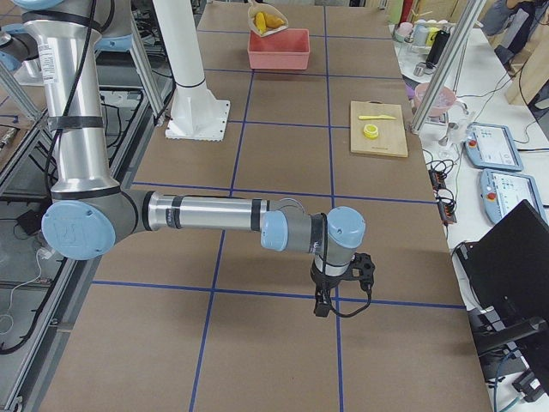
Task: Sweep and dump trash into bin
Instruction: 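Tilt the dustpan over the pink bin with the left gripper to dump the food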
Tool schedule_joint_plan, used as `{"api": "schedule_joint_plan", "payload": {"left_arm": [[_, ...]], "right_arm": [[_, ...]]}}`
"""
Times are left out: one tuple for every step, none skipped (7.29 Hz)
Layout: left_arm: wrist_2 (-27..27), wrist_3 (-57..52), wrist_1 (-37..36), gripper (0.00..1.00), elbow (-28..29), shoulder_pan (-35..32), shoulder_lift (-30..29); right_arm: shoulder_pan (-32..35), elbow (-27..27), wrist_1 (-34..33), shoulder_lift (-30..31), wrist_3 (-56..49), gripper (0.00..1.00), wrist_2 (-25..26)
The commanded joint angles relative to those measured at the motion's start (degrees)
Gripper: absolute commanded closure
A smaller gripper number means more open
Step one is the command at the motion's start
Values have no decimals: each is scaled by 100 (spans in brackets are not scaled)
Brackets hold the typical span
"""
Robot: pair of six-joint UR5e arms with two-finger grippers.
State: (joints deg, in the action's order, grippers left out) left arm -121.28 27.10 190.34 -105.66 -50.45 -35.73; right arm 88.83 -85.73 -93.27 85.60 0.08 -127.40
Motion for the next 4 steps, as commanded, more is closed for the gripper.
{"api": "schedule_joint_plan", "payload": {"left_arm": [[-237, -12, -574, 100, -330, 1, 40], [-282, -12, -673, 100, -437, 1, 92], [-413, -12, -796, 100, -490, 9, 128], [-501, -12, -1032, 100, -717, 9, 224]], "right_arm": [[-24, -49, 10, -35, 9, 0, 14], [-24, -40, 2, 0, 9, 0, -4], [-59, -58, 10, -17, 35, 0, -39], [-59, -293, 2, 35, 10, 0, -117]]}}
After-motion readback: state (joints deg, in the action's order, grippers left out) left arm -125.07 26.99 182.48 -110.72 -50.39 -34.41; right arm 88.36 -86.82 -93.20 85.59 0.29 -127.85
